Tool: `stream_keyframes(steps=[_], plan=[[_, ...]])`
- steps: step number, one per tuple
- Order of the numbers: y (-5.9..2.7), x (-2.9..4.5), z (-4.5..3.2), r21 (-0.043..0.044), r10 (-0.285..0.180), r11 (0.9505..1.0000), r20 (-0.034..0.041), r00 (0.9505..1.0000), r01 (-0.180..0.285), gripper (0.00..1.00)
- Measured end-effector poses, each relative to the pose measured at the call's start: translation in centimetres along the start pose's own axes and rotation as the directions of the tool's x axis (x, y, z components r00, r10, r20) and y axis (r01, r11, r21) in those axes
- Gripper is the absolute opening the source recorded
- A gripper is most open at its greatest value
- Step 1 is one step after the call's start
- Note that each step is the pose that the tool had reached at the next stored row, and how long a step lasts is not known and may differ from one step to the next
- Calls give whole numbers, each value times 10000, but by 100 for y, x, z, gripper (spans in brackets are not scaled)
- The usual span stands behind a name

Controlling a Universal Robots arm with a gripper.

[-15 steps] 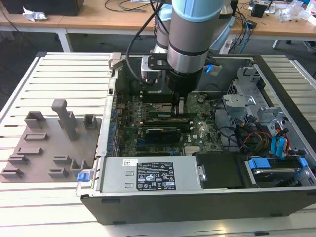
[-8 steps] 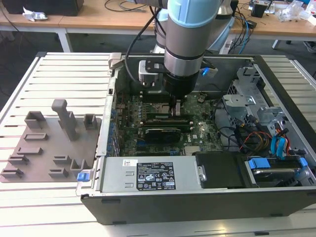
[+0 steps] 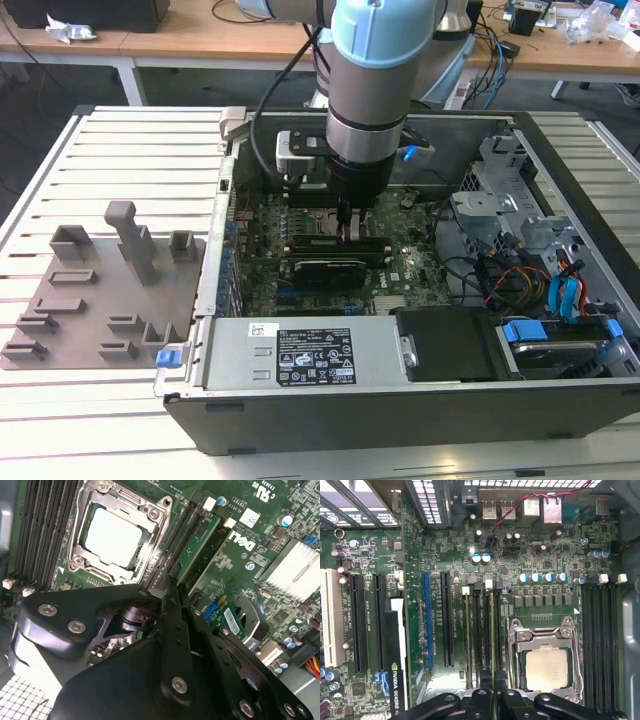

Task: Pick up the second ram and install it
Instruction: 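Insert the second ram into the second slot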

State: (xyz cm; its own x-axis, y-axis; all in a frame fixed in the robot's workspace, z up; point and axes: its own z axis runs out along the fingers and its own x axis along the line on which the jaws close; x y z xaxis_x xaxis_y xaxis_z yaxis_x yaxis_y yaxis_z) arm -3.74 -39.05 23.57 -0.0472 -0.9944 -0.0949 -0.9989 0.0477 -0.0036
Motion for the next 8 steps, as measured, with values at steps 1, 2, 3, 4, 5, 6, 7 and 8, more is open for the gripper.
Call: stream_keyframes(steps=[1,2,3,4,5,6,7,8], plan=[[0,-2,4,-3,-15,10000,-2,10000,15,13],[2,-1,7,-3,-13,10000,-4,10000,13,13],[3,-1,12,-3,-13,10000,-3,10000,13,13],[5,-1,22,-2,-13,10000,-2,10000,13,13],[5,2,41,-2,-15,10000,-10,10000,15,13],[6,2,53,-2,-14,10000,-12,10000,14,13],[6,3,63,-3,-14,10000,-16,10000,14,13],[9,4,65,-2,-13,10000,-17,10000,13,13]])
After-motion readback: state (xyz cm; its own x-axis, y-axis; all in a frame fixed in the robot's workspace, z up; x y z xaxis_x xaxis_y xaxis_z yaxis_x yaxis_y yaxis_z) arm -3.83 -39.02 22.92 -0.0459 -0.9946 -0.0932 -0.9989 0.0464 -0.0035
